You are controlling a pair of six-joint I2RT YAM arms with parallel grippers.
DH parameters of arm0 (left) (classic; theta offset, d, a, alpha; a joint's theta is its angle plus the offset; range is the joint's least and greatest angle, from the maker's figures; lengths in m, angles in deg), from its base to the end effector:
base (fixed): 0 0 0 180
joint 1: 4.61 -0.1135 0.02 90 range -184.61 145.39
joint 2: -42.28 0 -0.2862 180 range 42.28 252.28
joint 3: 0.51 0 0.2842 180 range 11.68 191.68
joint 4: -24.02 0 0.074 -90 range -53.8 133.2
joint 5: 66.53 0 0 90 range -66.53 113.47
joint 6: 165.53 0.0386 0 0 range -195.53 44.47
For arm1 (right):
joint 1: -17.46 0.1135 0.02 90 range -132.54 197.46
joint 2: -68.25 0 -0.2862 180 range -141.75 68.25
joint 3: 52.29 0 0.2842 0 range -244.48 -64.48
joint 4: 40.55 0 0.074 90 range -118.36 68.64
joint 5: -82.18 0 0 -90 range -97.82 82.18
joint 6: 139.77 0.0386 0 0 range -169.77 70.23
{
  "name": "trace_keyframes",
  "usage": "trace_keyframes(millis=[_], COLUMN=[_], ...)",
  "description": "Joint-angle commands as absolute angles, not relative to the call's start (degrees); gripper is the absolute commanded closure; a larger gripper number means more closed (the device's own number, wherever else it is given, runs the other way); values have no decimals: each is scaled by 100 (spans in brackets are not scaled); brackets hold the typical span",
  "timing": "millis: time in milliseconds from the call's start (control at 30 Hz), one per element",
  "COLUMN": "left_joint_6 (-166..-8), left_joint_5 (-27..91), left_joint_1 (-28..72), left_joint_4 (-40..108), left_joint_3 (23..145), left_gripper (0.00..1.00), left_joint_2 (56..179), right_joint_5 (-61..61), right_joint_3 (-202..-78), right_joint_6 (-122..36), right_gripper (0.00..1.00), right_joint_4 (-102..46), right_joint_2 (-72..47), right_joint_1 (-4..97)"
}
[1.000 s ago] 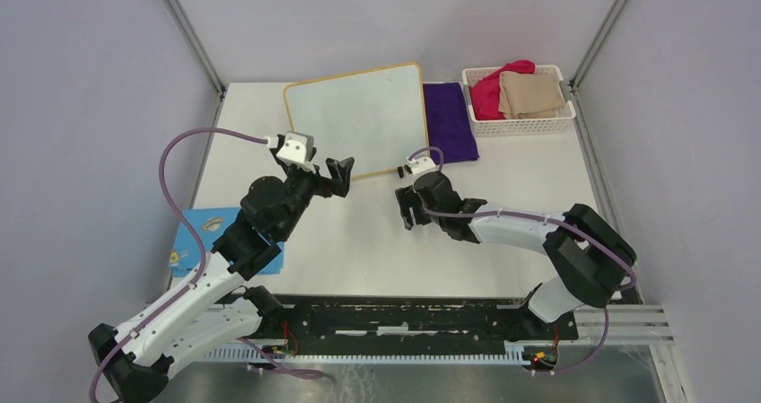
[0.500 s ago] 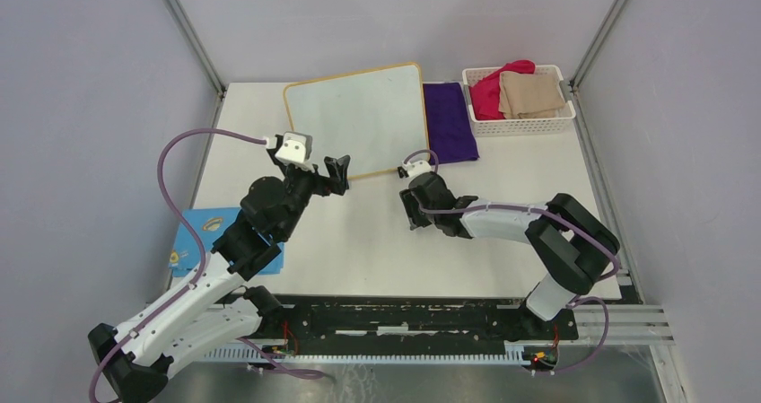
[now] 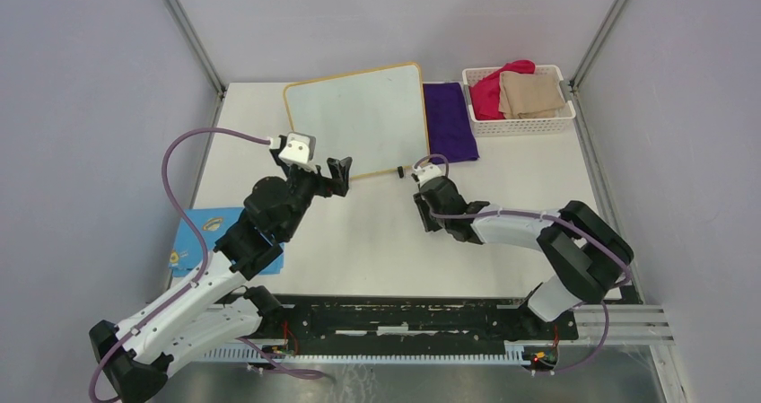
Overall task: Write a sentence on the whiteboard
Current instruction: Move the whiteboard marker to the center of the board, then open the whiteboard marker at the center of the board.
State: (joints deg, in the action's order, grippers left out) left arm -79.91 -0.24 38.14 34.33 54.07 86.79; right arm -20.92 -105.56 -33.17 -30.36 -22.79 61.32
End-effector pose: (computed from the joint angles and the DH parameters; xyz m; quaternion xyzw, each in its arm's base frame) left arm 0.1611 -0.1278 0.3634 0.0910 0.7026 -0.1427 0.6912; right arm 0.2401 0.2186 0.1427 -0.1788 0.9109 0.0874 0.3615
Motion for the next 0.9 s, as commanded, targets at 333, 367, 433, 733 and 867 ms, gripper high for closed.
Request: trace_keyframes(millis=[333,367,433,733,867], left_joint_6=[-7779,-7800,-7839,-7953,-8000], left_joint_5=[-83,-100,-141,-456,-399], left_joint_1=[3890,3890,3890,3925,3925], left_joint_4=[3142,3138,3120,3094,3117], left_joint_3=[5434,5436,5432,5427,5455], left_gripper=[7,7,7,7,7], left_joint_2=[8629,8631,8638,8654,8738], right_joint_5=[-2439,-2684,-2351,-793,-986], right_joint_3=[-11302,-11494,-11703,-11478,-11927], right_joint_6=[-3201,-2984,-2794,-3188,-3675], right_gripper=[21,18,15,9,15], right_joint_4=[-2400,-2170,-2003,-2143,-1641], right_joint_2=[-1024,-1044,-1129,-1366,-1674], right_joint_1=[6093,6075,5833,4844,4944])
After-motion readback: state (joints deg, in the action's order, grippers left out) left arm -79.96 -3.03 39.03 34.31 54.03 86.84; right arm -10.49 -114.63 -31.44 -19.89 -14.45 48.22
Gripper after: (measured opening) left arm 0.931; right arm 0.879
